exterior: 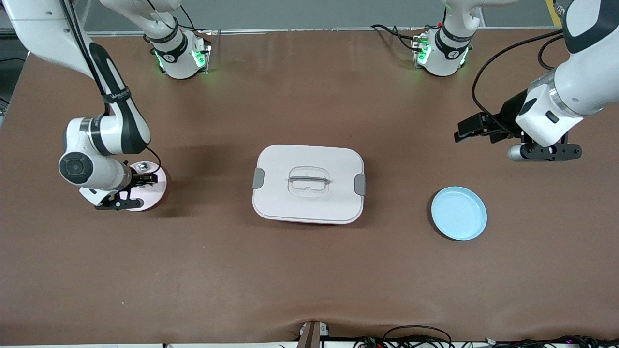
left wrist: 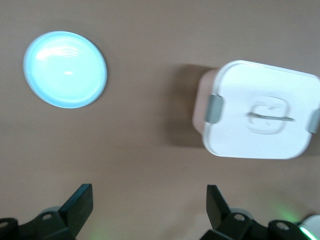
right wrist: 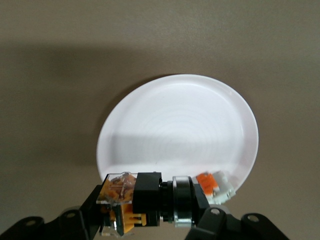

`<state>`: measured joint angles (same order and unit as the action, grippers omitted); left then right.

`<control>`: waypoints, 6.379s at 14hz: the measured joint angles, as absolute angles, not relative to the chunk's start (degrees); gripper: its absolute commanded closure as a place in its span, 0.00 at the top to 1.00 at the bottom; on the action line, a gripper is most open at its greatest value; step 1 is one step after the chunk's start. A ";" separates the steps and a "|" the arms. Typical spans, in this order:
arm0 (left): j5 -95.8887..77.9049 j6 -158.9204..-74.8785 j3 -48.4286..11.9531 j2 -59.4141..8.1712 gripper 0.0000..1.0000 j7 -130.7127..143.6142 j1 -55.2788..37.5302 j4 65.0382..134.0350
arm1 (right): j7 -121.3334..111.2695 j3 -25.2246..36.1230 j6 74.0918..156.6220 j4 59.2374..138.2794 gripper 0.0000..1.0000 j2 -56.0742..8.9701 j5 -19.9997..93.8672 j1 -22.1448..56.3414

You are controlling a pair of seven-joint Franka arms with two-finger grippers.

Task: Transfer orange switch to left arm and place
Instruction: 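Lift the switch with the right gripper while the left gripper approaches, then grasp the switch with the left gripper above the white box, then open the right gripper and withdraw it while the left gripper moves away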

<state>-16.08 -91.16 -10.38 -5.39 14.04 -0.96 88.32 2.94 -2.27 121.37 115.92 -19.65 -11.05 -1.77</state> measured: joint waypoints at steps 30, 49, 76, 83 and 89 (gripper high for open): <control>-34.97 -97.60 -15.88 -7.50 0.90 8.23 -6.68 89.02 | 83.15 -3.04 115.41 76.78 0.32 -28.29 54.21 35.71; -34.90 -117.79 -20.29 -1.99 0.69 20.74 -6.93 104.35 | 86.29 -2.88 122.06 75.52 0.32 -30.51 61.55 38.27; -19.63 -118.25 -20.64 -1.91 0.00 17.08 -6.16 103.91 | 86.31 -2.59 122.80 74.13 1.00 -31.42 62.16 38.93; -8.50 -113.63 -19.37 -2.10 0.00 4.06 -3.13 103.88 | 86.26 -1.58 118.47 73.29 1.00 -30.98 61.74 36.78; -1.70 -111.53 -19.11 -4.86 0.00 -13.90 3.36 104.31 | 83.60 -1.44 103.16 72.65 1.00 -25.97 51.02 32.34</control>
